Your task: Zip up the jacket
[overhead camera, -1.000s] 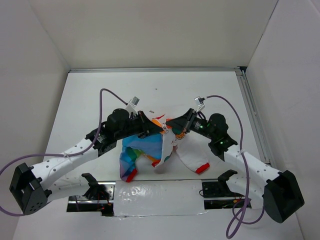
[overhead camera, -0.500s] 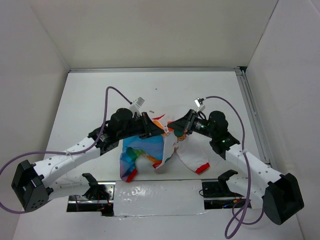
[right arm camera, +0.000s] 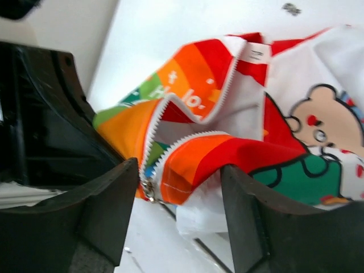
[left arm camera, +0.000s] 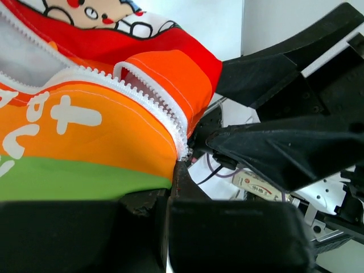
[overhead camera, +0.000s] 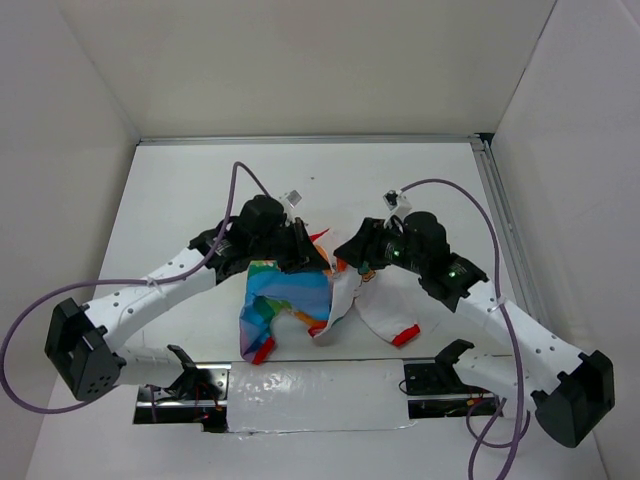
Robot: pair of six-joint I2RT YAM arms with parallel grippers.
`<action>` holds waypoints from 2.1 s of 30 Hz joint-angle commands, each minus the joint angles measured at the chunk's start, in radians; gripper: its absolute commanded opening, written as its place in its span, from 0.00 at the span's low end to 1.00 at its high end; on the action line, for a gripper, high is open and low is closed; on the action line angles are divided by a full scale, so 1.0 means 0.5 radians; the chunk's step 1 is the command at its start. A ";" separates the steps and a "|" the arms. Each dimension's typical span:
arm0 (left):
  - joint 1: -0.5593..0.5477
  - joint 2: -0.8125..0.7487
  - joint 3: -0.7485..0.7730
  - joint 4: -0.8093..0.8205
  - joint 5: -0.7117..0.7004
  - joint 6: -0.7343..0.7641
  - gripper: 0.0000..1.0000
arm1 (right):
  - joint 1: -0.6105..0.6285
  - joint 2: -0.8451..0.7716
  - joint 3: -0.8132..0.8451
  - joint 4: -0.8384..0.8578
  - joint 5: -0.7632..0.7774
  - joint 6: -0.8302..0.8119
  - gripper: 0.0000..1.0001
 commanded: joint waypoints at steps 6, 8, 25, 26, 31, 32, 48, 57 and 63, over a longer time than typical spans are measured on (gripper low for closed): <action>0.017 0.041 0.183 -0.232 0.059 -0.136 0.00 | 0.238 -0.223 0.199 -0.501 0.642 -0.442 0.74; 0.020 0.066 0.232 -0.309 0.028 -0.185 0.00 | 0.373 -0.239 0.239 -0.617 0.799 -0.479 0.73; 0.045 0.238 0.420 -0.591 0.040 -0.430 0.00 | 1.402 0.077 0.491 -0.934 1.837 -0.166 0.66; 0.045 0.235 0.420 -0.585 0.046 -0.440 0.00 | 1.408 0.111 0.497 -0.922 1.840 -0.136 0.66; 0.045 0.192 0.395 -0.567 0.040 -0.480 0.00 | 1.435 0.215 0.500 -0.878 1.812 0.094 0.66; 0.045 0.186 0.398 -0.567 0.040 -0.474 0.00 | 1.451 0.227 0.494 -0.872 1.830 0.128 0.66; 0.042 0.112 0.368 -0.536 0.068 -0.470 0.00 | 1.484 0.559 0.675 -1.090 2.241 0.466 0.54; 0.039 0.109 0.346 -0.487 0.114 -0.431 0.00 | 1.466 0.605 0.699 -1.096 2.376 0.491 0.36; 0.039 0.106 0.322 -0.490 0.108 -0.428 0.00 | 1.460 0.580 0.696 -1.099 2.410 0.491 0.00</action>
